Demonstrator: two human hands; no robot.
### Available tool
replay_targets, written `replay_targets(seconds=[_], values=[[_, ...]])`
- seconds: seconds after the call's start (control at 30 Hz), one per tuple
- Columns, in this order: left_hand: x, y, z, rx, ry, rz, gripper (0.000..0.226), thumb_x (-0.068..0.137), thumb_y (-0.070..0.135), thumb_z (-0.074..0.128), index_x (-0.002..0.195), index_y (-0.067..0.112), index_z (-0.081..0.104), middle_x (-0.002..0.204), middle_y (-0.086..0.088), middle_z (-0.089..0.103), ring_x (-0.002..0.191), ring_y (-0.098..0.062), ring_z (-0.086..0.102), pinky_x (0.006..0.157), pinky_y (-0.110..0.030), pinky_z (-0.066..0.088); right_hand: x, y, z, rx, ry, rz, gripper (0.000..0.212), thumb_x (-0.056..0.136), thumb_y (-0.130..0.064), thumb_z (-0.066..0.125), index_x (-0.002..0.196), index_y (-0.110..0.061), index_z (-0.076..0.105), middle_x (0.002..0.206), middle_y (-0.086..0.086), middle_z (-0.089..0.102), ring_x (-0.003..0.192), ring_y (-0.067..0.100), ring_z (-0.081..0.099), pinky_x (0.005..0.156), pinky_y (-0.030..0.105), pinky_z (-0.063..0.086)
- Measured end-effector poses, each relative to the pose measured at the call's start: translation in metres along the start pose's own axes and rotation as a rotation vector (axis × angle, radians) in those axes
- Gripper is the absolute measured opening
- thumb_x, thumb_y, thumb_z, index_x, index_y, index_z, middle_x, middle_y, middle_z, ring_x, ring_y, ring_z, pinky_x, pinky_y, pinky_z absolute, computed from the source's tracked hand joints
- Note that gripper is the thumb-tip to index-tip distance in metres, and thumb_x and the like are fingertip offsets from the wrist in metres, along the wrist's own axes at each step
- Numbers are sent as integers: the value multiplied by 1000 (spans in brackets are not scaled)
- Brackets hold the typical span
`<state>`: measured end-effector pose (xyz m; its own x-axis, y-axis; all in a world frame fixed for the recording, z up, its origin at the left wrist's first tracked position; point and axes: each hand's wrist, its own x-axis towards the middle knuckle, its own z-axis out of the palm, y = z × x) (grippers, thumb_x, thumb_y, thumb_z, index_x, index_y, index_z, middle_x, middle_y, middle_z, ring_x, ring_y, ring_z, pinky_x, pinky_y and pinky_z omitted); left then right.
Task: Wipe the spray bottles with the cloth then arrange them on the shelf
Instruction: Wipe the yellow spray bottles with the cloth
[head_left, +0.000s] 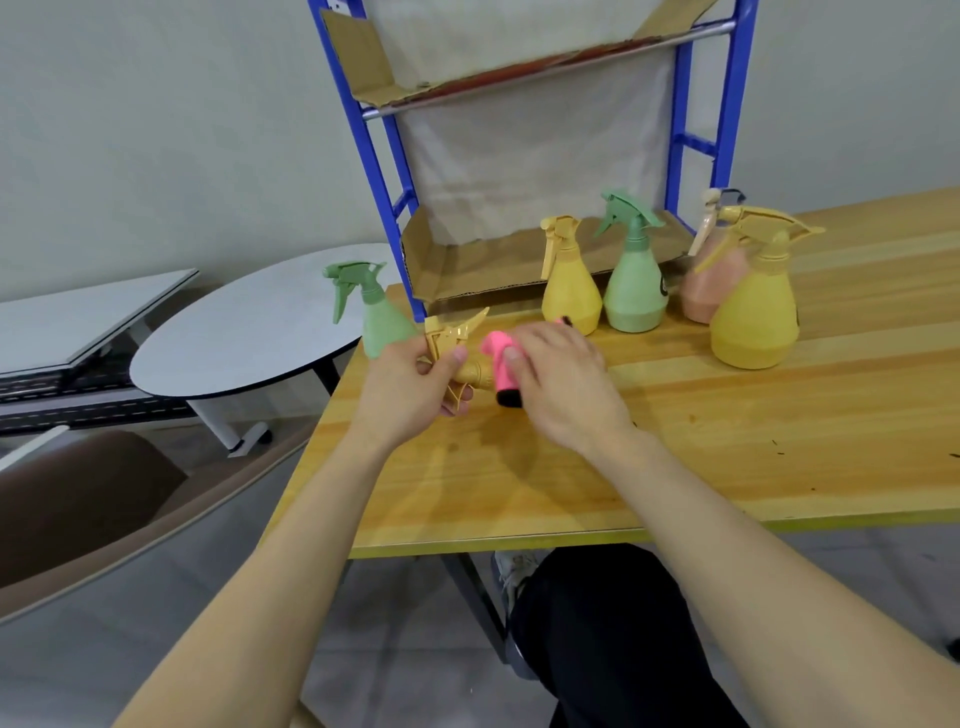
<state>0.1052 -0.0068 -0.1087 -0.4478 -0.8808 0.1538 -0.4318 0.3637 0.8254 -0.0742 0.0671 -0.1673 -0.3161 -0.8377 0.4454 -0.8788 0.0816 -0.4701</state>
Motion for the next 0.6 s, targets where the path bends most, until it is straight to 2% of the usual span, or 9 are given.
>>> replay_targets(seconds=[0.1,0.13,0.2,0.3,0.37,0.43,0.5,0.53,0.6], values=[[-5,5,3,-43,15,1,30,105,35,70,103,5,71,77,-9,81,66,-26,80,80,-51,67,-15,-10,5,-67,64,-142,43,115,-46,30,146,-34,58,141,-13,61,142,14,47,127,52,26],[-7,6,3,-33,16,23,30,105,35,69,110,5,69,79,-7,82,68,-24,80,81,-49,67,-15,-6,6,-48,80,-131,44,114,-46,30,146,-34,59,141,-13,62,142,15,47,126,51,27],[-12,2,0,14,-4,89,36,106,27,67,137,15,54,88,-1,83,79,-16,80,85,-37,64,-12,0,4,-19,74,-104,45,113,-46,30,145,-34,60,140,-12,63,142,16,47,125,49,28],[-21,-9,-3,118,-62,235,74,99,1,59,161,27,27,110,7,77,105,-7,73,94,-24,56,-3,7,-1,-6,33,-97,44,111,-46,30,141,-35,61,139,-13,63,142,16,47,125,48,28],[-23,-19,-5,281,20,390,91,95,-3,62,167,33,20,125,7,65,115,-5,65,95,-22,54,-2,8,-3,5,2,-107,43,111,-46,31,137,-35,65,137,-14,65,142,15,47,125,48,27],[-16,-28,-8,513,120,603,89,93,0,71,167,33,32,139,0,57,125,-17,60,101,-33,53,-3,6,-3,15,-18,-118,41,112,-44,34,129,-33,69,133,-15,67,140,15,48,125,48,27],[-3,-32,-13,770,202,853,67,90,3,78,151,25,60,146,-11,56,135,-33,56,105,-46,49,-4,6,-4,37,-23,-130,38,112,-41,37,126,-29,70,131,-13,69,139,17,50,124,47,27],[4,-33,-16,852,223,946,57,90,6,80,143,22,68,148,-14,57,139,-36,54,107,-48,48,-3,7,-6,54,-25,-132,36,113,-39,39,126,-28,70,131,-13,69,139,17,50,124,46,27],[14,-30,-21,945,193,1066,47,94,13,80,139,20,71,154,-11,58,149,-35,49,115,-49,44,-3,10,-9,91,-26,-112,34,113,-37,40,128,-29,70,132,-13,68,140,16,49,124,44,27]])
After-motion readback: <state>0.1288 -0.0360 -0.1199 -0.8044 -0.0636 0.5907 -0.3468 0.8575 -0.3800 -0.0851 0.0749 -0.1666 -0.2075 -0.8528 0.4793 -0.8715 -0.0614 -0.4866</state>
